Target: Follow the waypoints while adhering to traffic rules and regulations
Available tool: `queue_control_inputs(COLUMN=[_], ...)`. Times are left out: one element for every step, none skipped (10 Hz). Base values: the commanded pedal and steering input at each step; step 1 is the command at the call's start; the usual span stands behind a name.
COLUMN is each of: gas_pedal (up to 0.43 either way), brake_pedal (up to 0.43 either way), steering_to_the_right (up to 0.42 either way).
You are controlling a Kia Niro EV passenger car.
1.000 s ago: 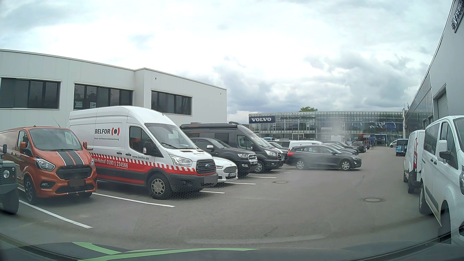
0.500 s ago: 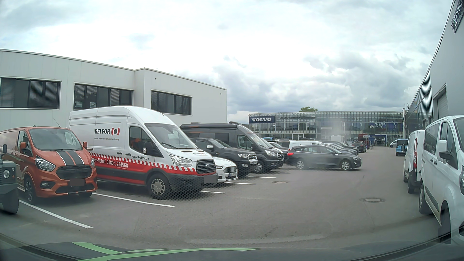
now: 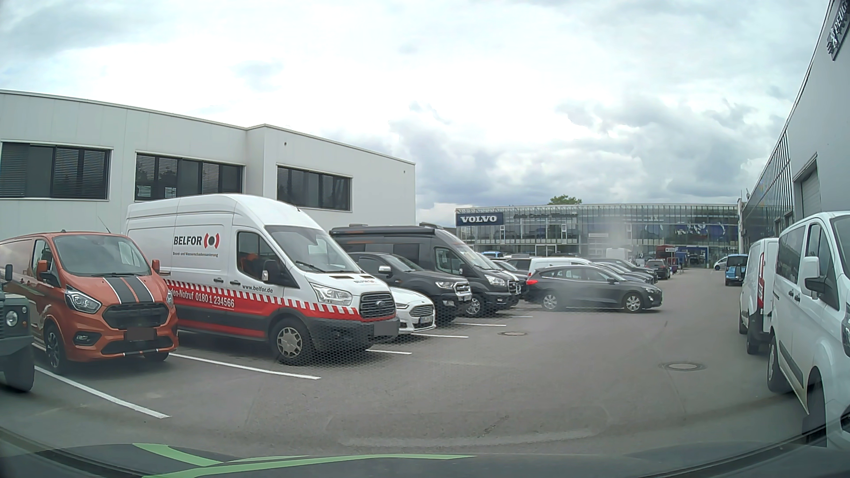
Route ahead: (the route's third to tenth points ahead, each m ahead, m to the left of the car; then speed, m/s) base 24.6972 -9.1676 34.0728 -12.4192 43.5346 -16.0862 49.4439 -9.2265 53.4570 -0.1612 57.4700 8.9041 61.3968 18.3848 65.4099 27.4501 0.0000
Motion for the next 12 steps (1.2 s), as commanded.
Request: queue_control_inputs(gas_pedal=[0.000, 0.000, 0.000, 0.000, 0.000, 0.000, 0.000, 0.000, 0.000, 0.000, 0.000, 0.000], brake_pedal=[0.524, 0.524, 0.524, 0.524, 0.524, 0.524, 0.524, 0.524, 0.524, 0.524, 0.524, 0.524], steering_to_the_right=[-0.611, -0.610, -0.611, -0.610, -0.610, -0.610, -0.610, -0.610, -0.610, -0.610, -0.610, -0.610])
